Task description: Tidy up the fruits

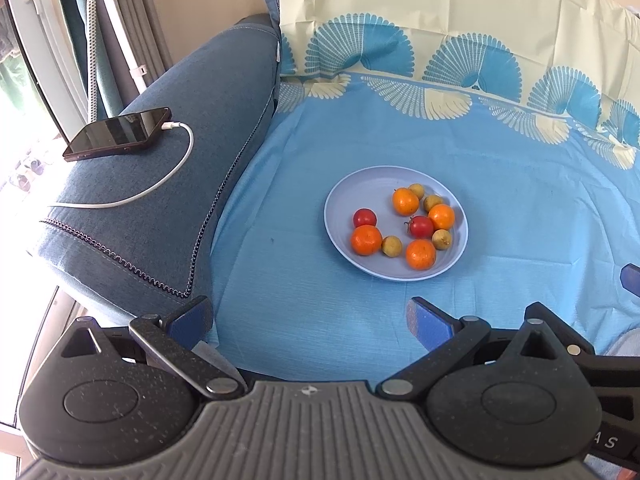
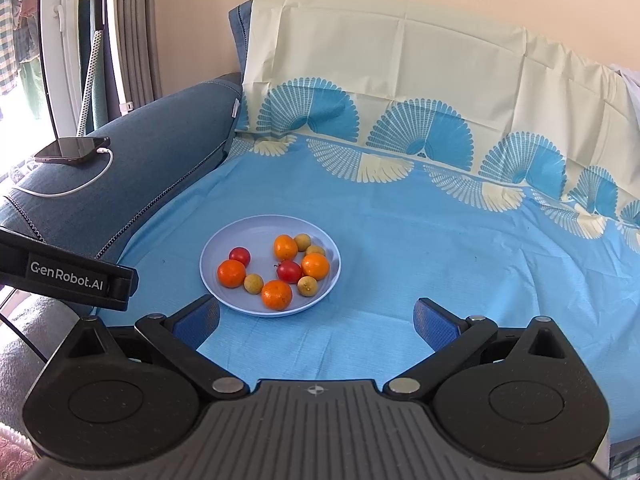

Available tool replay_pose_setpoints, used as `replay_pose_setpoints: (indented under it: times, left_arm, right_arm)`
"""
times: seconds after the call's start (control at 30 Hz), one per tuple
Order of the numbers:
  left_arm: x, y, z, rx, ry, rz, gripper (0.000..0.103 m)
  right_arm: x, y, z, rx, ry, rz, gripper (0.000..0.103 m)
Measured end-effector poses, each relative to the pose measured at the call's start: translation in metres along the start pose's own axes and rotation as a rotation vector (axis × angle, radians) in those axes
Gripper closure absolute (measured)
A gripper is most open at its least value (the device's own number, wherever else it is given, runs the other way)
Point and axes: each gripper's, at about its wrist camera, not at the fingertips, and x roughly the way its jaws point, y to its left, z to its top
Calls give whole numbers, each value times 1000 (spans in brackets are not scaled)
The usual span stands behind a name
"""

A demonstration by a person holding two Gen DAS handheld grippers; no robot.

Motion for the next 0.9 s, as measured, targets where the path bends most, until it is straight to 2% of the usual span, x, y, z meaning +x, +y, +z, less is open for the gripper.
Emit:
replay_pose_setpoints:
  times: [0.9]
  left_arm:
    - [5, 0, 1, 4, 17, -2, 0]
  right_arm:
    - [3, 1, -3, -1, 7, -3, 1]
